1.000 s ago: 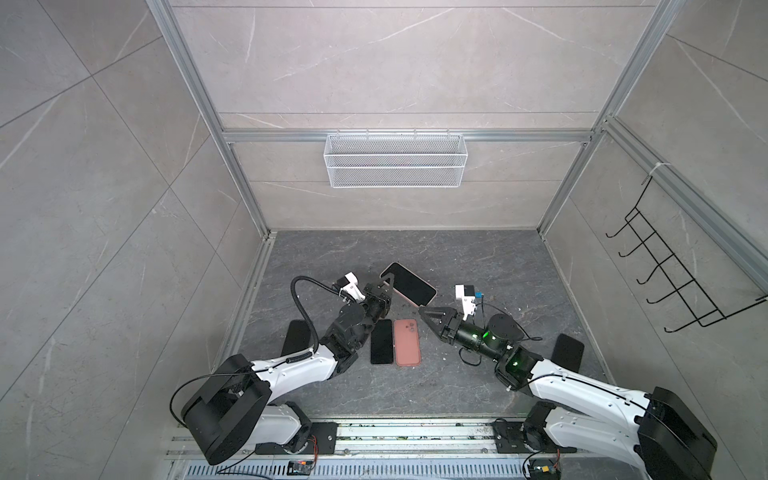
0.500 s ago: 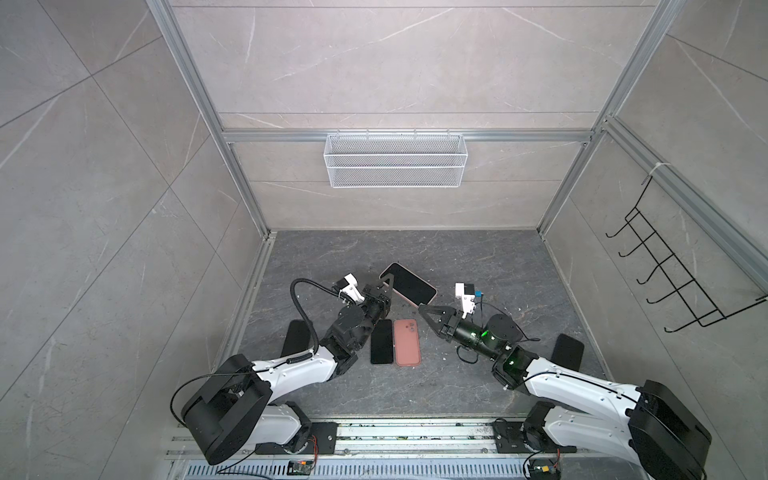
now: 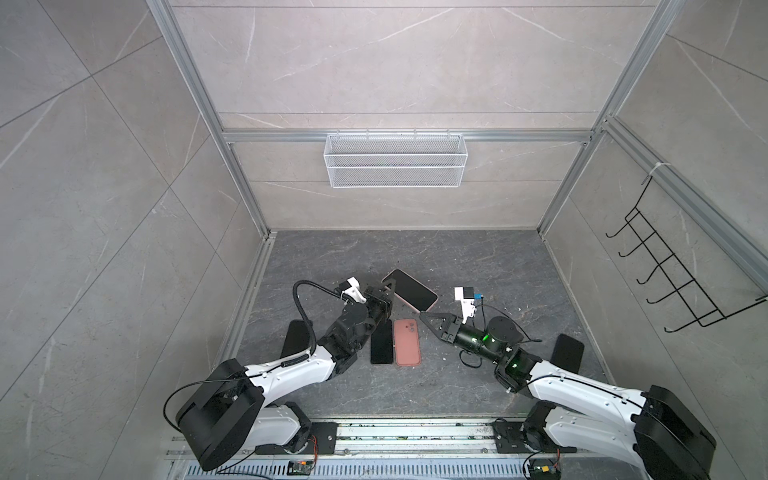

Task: Take the phone out of the phone case

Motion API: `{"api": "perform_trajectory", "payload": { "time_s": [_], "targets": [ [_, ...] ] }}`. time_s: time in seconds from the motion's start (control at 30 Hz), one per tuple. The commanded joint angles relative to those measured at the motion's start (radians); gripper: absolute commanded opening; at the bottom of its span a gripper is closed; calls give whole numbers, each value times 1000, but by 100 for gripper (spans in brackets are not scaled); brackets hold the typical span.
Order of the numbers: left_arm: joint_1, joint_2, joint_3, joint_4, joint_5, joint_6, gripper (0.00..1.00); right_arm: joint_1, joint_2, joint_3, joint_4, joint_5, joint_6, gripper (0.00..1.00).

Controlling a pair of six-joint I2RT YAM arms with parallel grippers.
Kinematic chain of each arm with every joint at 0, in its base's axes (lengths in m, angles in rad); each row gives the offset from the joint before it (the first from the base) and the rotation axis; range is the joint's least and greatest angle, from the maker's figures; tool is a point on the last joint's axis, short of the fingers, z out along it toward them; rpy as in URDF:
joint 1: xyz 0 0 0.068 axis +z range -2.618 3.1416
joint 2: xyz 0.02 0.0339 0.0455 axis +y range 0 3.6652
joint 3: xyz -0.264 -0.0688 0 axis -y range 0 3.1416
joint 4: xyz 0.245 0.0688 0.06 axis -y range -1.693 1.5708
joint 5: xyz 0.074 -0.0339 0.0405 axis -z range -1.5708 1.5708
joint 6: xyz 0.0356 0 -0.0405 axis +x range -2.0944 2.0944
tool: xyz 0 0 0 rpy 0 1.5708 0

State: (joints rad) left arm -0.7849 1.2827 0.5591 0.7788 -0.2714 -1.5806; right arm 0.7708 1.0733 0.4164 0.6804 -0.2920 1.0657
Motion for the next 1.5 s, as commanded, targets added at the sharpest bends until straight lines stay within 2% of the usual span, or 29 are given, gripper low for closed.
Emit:
{"api": "perform_trajectory", "payload": {
  "time_s": [0.0,0.13,0.23,0.33,0.37,0.5,0.7,0.8,0.9,0.97,1.13,1.33,1.47],
  "targets": [
    [5,-47,90,-46,15,-20,0,46,-10,71,-274,-37,-256,1],
    [5,-48,121,-83,41,-14,0,65,-15,131,-450,69,-388,0],
    [6,-46,129,-89,50,-12,0,64,-23,175,-549,160,-447,0],
    [15,-46,117,-70,62,-23,0,64,-62,189,-589,192,-477,2],
    [18,-49,110,-58,66,-24,0,64,-82,184,-605,205,-479,8],
    [45,-76,83,-38,93,-11,0,62,-214,126,-668,230,-455,41],
    [72,-60,73,36,173,13,0,57,-401,96,-728,252,-349,71],
    [78,-48,61,75,201,18,0,50,-442,130,-730,227,-315,74],
    [78,-61,41,76,189,22,0,50,-419,160,-683,157,-279,74],
    [78,-65,42,80,189,33,0,51,-355,166,-615,93,-242,74],
    [76,-62,42,111,195,41,0,50,-203,138,-347,29,-125,71],
    [72,-66,20,125,186,43,0,50,-69,136,-159,14,-38,66],
    [69,-65,15,134,184,43,0,43,-25,130,-97,20,-8,56]
  ]
}}
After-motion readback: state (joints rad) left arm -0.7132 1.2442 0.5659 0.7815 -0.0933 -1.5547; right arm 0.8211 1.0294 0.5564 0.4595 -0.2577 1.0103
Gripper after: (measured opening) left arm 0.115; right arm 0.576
